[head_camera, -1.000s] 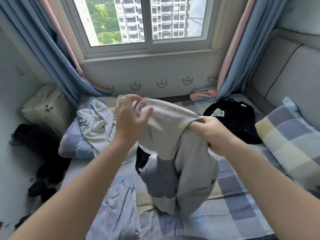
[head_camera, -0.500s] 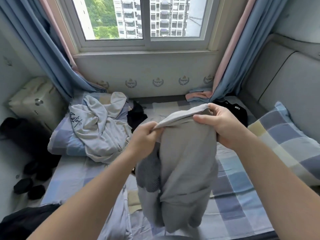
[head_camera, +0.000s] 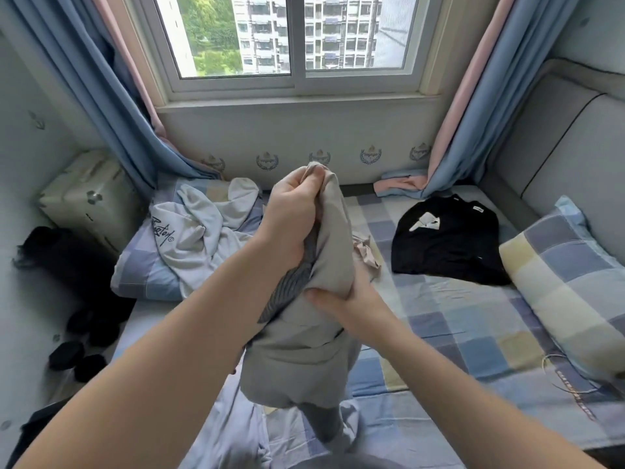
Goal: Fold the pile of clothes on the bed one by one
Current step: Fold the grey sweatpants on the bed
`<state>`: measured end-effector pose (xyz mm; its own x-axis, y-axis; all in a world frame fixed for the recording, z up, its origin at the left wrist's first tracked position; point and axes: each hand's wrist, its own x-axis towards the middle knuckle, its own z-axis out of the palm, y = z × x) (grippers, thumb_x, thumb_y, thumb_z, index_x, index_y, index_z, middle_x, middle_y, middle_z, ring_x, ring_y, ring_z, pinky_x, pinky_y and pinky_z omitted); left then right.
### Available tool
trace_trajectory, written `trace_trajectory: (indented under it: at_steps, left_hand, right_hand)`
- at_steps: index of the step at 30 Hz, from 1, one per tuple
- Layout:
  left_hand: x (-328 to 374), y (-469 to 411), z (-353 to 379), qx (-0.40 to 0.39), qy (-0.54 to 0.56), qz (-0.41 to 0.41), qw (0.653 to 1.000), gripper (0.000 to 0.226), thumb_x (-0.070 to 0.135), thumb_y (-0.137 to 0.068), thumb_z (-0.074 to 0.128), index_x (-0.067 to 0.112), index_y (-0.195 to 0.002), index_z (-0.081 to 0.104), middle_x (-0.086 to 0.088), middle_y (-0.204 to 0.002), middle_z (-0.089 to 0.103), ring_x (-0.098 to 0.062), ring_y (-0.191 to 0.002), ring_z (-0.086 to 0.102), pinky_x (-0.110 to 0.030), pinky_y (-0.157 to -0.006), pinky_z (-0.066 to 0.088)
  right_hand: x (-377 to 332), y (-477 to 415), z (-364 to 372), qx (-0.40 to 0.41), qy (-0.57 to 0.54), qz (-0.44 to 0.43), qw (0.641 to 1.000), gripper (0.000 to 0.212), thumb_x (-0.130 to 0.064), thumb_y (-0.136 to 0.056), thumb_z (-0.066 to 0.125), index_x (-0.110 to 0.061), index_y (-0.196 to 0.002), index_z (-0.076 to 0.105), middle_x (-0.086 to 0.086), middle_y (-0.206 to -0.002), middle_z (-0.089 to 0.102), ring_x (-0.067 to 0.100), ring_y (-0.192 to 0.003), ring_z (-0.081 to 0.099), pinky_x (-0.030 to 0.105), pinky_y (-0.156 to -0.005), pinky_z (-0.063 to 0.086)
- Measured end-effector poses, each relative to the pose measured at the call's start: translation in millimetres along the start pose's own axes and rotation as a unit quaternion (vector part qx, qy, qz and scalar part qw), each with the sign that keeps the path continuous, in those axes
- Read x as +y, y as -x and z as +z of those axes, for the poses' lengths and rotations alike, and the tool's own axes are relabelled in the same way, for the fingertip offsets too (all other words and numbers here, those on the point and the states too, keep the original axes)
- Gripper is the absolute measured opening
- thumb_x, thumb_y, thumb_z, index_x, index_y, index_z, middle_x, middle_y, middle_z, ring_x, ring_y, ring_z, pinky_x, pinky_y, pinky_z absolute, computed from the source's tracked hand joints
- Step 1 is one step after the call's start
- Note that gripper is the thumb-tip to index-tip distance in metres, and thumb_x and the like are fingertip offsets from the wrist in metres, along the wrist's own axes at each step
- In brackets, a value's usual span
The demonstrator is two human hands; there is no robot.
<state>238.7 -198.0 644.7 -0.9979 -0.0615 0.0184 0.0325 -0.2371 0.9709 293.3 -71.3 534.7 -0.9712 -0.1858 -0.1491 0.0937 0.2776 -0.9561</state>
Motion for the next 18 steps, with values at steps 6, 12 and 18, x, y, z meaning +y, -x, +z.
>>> trace_trajectory:
  at_steps: [6, 12, 18]
  left_hand:
    - [9, -18, -42, 0.030, -0.223, 0.162, 0.961, 0.027, 0.020, -0.103, 0.055, 0.003, -0.085, 0.065, -0.002, -0.076, 0.054, -0.008, -0.071, 0.046, -0.028, -0.067, 0.040]
    - [-10, -41, -84, 0.090, -0.428, 0.177, 0.882, 0.017, 0.019, -0.102, 0.050, 0.020, -0.103, 0.068, 0.005, -0.095, 0.068, -0.020, -0.097, 0.061, -0.020, -0.081, 0.041]
    - [-43, -1, -67, 0.086, -0.475, 0.239, 0.842, 0.030, 0.046, -0.089, 0.065, 0.020, -0.102, 0.058, 0.004, -0.102, 0.057, -0.018, -0.092, 0.054, -0.035, -0.083, 0.045]
  right_hand:
    - [4, -19, -32, 0.025, 0.090, -0.046, 0.995, 0.004, -0.019, -0.090, 0.073, -0.017, -0.091, 0.071, 0.007, -0.084, 0.069, 0.023, -0.080, 0.060, 0.038, -0.072, 0.046]
    - [-42, -19, -71, -0.062, 0.138, -0.074, 0.986, 0.021, -0.025, -0.099, 0.064, -0.006, -0.094, 0.070, 0.021, -0.074, 0.055, 0.021, -0.070, 0.047, 0.039, -0.067, 0.036]
    - [-72, -16, -87, 0.032, -0.064, -0.048, 0.996, 0.023, -0.022, -0.102, 0.058, -0.005, -0.101, 0.073, 0.013, -0.093, 0.075, 0.021, -0.083, 0.069, 0.038, -0.080, 0.057]
